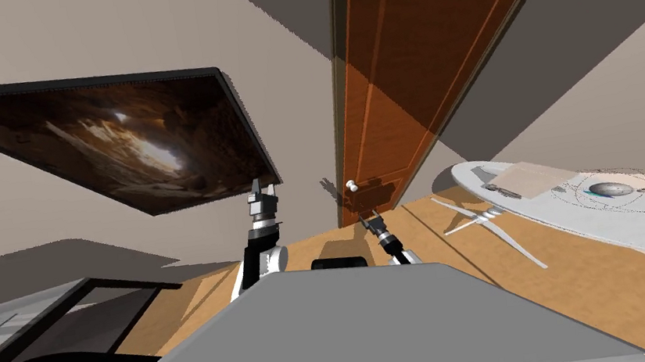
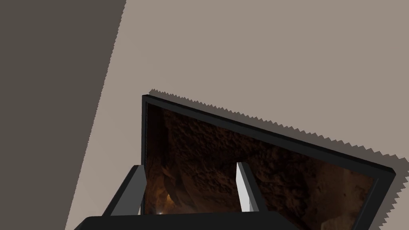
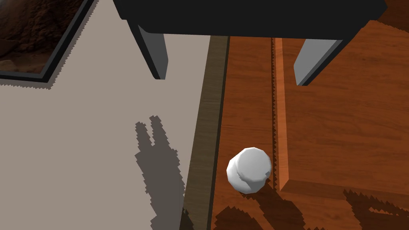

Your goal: Pull the door open

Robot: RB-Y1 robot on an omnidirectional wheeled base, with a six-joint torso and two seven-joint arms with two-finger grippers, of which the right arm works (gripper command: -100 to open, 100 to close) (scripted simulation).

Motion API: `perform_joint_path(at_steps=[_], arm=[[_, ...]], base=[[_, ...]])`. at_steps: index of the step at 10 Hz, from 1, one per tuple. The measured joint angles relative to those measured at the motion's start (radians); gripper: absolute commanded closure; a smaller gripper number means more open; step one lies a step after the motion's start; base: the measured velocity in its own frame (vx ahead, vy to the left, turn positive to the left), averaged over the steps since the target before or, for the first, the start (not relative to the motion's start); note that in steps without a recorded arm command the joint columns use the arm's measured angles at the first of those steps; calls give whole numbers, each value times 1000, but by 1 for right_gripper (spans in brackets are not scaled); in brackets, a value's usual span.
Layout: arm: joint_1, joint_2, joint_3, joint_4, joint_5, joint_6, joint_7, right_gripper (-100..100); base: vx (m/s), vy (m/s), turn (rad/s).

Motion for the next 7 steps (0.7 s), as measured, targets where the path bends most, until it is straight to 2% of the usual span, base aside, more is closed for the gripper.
perform_joint_path(at_steps=[3,5,7], arm=[[-10,12,-56,9,1,5,4,-100],[-30,14,-98,41,-3,-3,9,-100],[-30,29,-137,37,0,2,11,-100]], base=[[66,24,200],[96,9,231],[124,-21,203]])
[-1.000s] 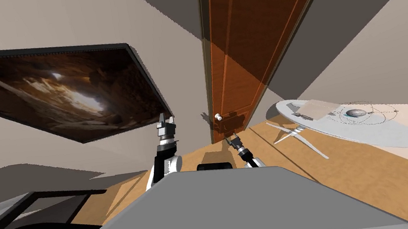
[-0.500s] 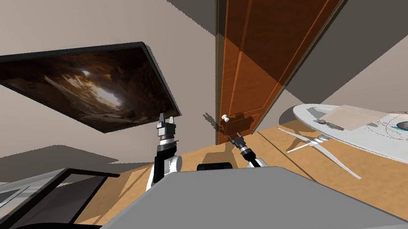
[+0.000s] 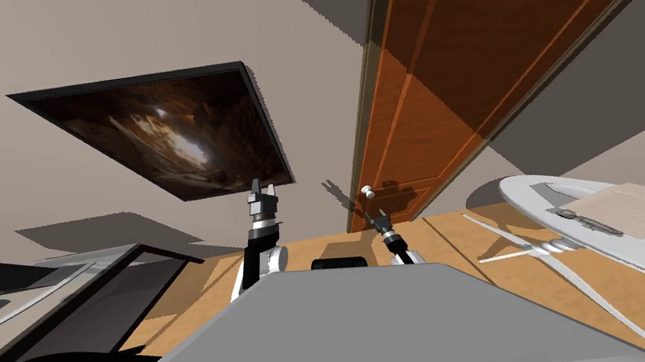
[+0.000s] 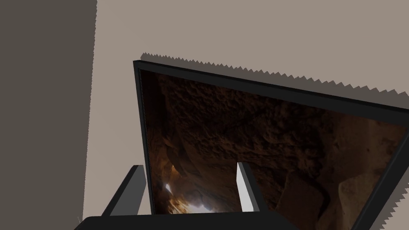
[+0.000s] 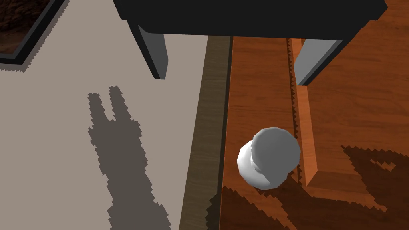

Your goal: Pull the door open

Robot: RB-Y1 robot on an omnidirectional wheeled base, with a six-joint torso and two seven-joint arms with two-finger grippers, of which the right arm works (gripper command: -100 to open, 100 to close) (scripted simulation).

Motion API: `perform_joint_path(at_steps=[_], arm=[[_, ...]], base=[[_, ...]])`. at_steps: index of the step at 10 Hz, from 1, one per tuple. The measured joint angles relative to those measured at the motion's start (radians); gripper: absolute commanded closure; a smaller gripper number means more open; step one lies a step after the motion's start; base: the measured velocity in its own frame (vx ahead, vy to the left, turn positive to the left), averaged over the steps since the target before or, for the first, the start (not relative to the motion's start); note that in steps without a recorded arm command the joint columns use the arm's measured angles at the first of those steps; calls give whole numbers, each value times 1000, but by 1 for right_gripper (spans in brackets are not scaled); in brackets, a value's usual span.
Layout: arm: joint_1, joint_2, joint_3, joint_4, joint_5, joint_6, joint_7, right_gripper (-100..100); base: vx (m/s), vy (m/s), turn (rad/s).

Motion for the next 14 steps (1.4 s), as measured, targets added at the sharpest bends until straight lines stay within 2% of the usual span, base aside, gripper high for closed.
perform_joint_path(at_steps=[2,5,8,9,14], arm=[[-1,12,-36,-6,2,9,-5,-100],[-11,41,-92,11,2,6,5,-100],[-16,67,-126,17,4,7,7,-100],[-16,68,-127,16,4,8,7,100],[-16,62,-132,15,2,10,7,100]], base=[[134,-28,165],[181,-92,113],[139,-88,23],[-10,-3,-31],[-11,1,-2]])
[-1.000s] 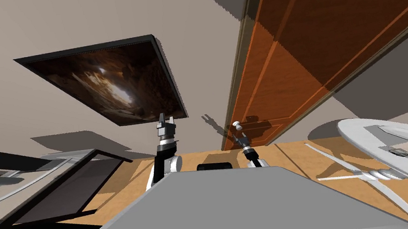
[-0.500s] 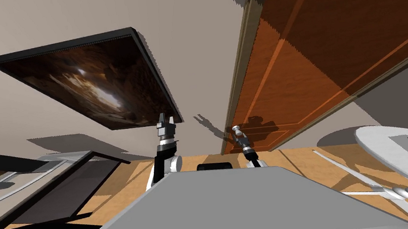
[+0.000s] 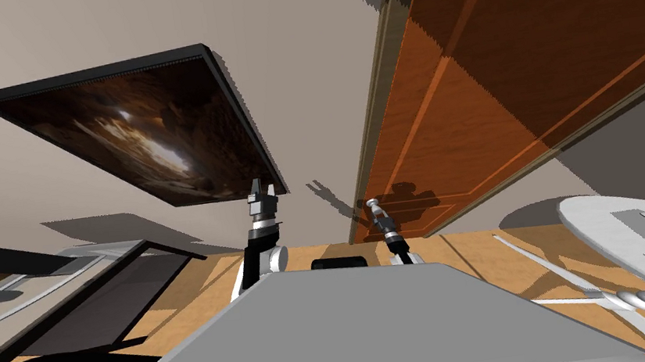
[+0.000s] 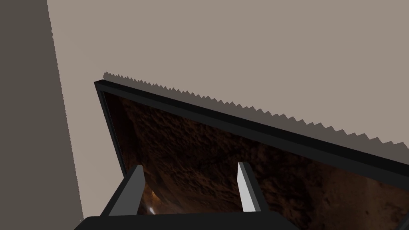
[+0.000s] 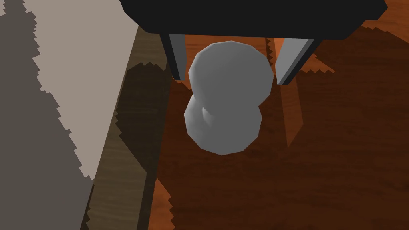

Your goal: Pull the door open

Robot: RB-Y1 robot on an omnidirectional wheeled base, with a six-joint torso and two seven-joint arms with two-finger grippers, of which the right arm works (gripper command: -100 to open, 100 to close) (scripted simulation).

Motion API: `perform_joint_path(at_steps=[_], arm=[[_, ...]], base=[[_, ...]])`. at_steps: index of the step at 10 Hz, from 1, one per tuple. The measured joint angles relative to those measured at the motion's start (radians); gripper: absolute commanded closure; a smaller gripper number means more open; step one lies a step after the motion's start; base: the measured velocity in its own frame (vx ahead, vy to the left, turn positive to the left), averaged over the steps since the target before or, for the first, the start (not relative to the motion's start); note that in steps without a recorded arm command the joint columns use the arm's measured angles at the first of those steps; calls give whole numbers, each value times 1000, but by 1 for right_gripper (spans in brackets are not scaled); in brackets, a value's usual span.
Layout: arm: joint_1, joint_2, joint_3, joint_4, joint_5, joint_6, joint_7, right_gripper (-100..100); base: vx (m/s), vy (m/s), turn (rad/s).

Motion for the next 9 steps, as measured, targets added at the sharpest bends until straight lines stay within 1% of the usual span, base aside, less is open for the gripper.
perform_joint_path(at_steps=[1,4,5,6,9], arm=[[0,0,0,0,0,0,0,100],[-3,-13,4,2,-20,2,-48,100],[0,-17,6,1,-27,2,-67,100],[-6,-21,8,10,-37,-2,-86,100],[-9,-36,19,15,-68,-1,-164,100]], base=[[-21,-5,71],[-33,5,28],[-43,-1,43],[-39,6,43],[-36,7,58]])
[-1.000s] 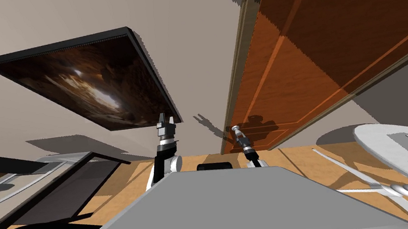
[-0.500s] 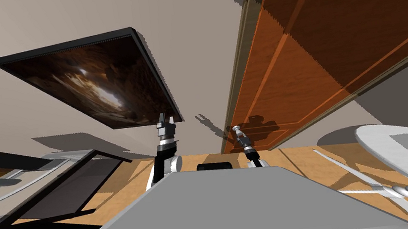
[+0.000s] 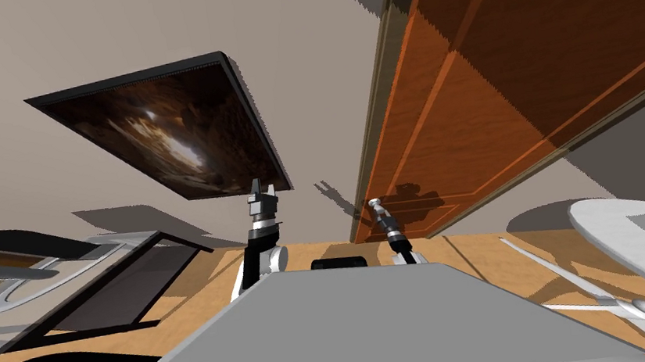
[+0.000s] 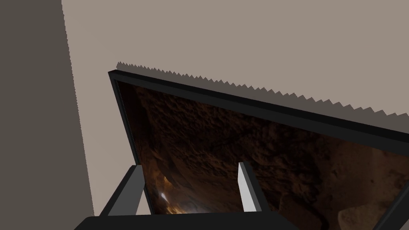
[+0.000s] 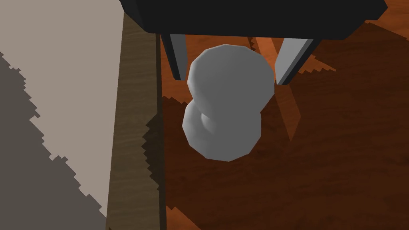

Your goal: Pull the door open

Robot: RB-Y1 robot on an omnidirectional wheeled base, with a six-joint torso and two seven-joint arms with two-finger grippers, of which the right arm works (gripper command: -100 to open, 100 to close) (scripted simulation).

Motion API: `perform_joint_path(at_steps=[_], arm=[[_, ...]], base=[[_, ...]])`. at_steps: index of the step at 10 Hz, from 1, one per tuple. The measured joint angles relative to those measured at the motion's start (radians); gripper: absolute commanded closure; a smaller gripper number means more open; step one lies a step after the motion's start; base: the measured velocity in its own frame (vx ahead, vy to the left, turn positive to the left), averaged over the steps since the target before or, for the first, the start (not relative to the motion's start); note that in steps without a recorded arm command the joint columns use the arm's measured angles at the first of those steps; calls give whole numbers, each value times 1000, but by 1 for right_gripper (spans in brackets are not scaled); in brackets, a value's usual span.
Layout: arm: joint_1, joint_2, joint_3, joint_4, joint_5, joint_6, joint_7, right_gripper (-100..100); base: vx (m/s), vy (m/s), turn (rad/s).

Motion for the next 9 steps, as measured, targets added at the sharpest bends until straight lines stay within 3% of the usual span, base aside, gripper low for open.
perform_joint_path(at_steps=[2,5,9], arm=[[0,-14,12,3,-27,-1,-59,100],[4,-18,27,-7,-54,3,-133,100],[-16,-39,40,29,-97,-15,-214,100]], base=[[-31,0,40],[-27,0,52],[-29,2,49]])
